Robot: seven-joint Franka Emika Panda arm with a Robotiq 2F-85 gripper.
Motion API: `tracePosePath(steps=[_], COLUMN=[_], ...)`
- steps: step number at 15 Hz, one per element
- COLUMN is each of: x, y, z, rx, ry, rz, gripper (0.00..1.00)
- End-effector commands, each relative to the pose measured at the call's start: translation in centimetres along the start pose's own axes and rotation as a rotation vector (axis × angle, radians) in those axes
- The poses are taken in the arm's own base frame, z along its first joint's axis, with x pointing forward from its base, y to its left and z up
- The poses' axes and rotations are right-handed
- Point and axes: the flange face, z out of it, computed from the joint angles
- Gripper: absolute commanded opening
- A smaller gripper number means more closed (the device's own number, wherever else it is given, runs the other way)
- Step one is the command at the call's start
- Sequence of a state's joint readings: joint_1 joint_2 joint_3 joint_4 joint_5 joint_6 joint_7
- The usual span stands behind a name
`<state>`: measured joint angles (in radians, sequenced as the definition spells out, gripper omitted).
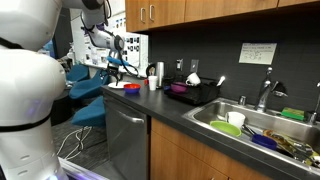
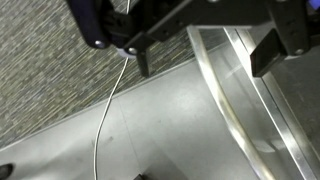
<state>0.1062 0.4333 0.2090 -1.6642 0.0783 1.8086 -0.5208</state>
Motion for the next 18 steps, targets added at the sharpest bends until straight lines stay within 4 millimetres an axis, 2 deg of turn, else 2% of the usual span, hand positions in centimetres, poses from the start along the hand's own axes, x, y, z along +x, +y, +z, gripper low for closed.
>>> tracePosePath(steps=[1, 4, 8, 14, 18], x=[2.2, 3.4, 3.3, 3.6, 4.3], y=[0.4, 0.9, 1.7, 2.2, 2.6], z=[0.3, 0.4, -0.2, -2.3, -2.2], rx=[-0.023, -0.049, -0.103, -0.177, -0.204], ry=[-0.034, -0.022, -0.047, 0.013, 0.063], rz=[-0.149, -0.295, -0.436, -0.528, -0.565], gripper=[1.00, 1.00, 1.00, 1.00, 1.00])
